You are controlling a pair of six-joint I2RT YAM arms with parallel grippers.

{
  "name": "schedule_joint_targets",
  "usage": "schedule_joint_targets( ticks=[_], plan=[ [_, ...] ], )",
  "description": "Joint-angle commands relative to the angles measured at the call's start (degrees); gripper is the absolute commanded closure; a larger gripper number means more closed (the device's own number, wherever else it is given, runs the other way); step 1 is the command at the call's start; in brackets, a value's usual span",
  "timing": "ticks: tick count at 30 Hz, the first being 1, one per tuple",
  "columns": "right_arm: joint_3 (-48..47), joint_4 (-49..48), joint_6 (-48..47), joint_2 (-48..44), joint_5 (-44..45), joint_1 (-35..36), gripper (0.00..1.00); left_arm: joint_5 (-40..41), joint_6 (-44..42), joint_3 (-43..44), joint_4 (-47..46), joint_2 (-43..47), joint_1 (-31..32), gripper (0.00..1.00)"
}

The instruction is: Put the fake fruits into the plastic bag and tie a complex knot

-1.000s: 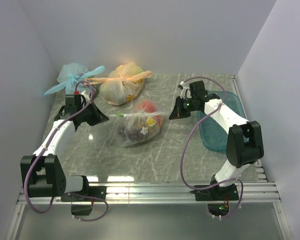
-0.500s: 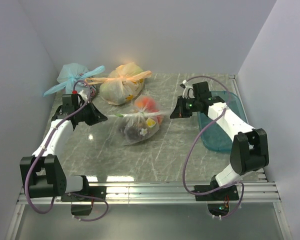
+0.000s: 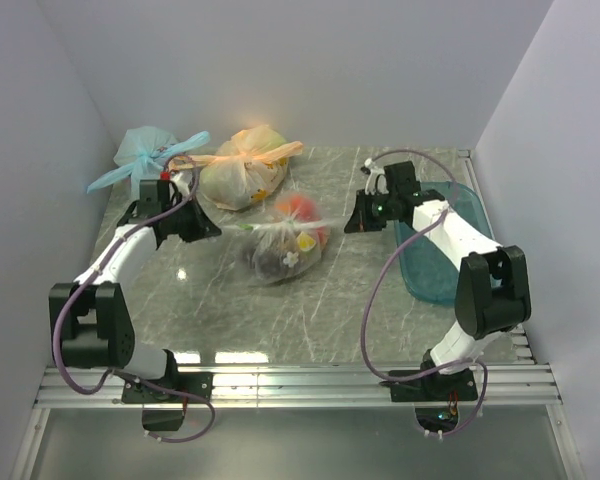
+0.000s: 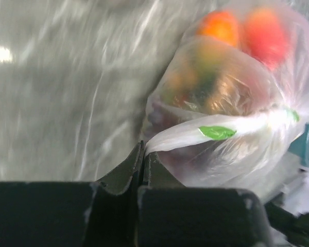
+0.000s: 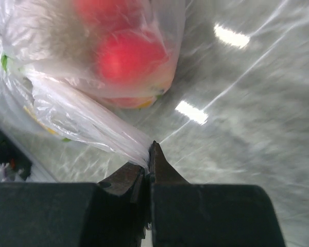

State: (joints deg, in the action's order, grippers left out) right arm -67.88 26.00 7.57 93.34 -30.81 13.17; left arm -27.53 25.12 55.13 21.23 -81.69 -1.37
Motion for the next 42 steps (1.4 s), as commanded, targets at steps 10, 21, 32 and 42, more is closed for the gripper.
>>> schedule_joint_targets(
  ticks=[10, 21, 32, 42],
  plan=[
    [-26.15, 4.94, -5.55, 12.65, 21.58, -10.53, 1.0, 24.11, -6.41, 30.19, -11.56, -22.34, 6.11, 1.0],
    [-29.42, 5.02, -9.15, 19.07, 22.9, -10.0, 0.53, 18.92, -8.95, 42.16, -10.6, -34.33, 10.51, 0.36],
    [-31.01, 11.44, -11.79, 6.52, 10.52, -9.92, 0.06, 11.47, -9.39, 43.39, 1.86, -21.51, 6.56, 0.01],
    [-10.72, 13.56, -13.64, -9.39, 0.66, -3.42, 0.03, 17.06, -20.99, 34.45, 14.71, -9.65, 5.06, 0.01]
  ],
)
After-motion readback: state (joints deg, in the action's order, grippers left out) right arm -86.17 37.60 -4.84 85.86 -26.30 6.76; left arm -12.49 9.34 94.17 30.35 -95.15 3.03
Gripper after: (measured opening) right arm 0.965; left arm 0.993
